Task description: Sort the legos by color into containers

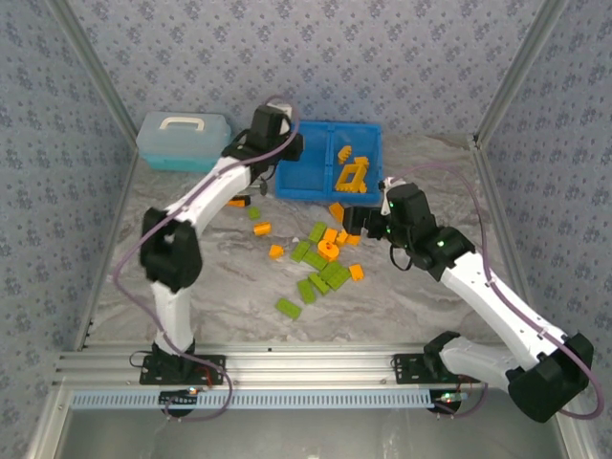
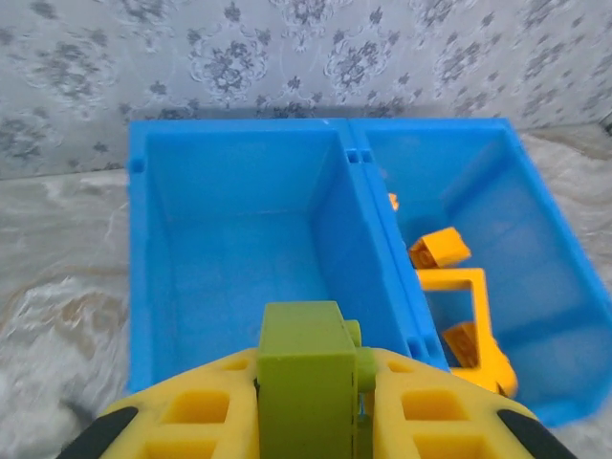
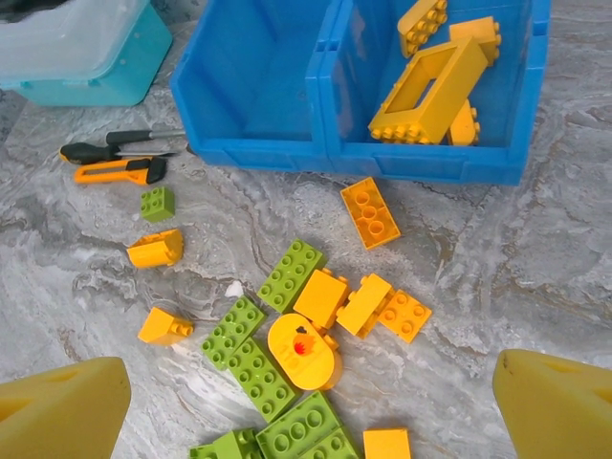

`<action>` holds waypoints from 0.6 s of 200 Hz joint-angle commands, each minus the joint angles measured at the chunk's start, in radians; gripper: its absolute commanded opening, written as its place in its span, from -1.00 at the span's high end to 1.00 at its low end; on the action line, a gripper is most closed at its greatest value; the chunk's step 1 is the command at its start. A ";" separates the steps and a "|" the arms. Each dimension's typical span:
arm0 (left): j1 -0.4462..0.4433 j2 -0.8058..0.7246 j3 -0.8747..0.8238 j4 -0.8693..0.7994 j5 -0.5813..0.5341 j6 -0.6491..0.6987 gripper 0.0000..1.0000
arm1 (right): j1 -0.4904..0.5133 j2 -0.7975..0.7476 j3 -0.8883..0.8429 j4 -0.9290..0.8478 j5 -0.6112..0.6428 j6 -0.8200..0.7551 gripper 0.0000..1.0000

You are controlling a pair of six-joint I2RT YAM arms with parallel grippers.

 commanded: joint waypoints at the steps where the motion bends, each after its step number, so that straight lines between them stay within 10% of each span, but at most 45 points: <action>1: 0.002 0.169 0.199 -0.134 -0.016 0.049 0.55 | -0.001 -0.054 -0.006 -0.046 0.038 0.029 -1.00; 45: 0.001 0.339 0.416 -0.212 -0.005 0.019 0.34 | -0.003 -0.084 -0.025 -0.065 0.041 0.047 -1.00; 120: -0.018 0.117 0.322 -0.236 -0.005 0.031 0.07 | -0.001 -0.083 -0.011 -0.048 0.020 0.051 -1.00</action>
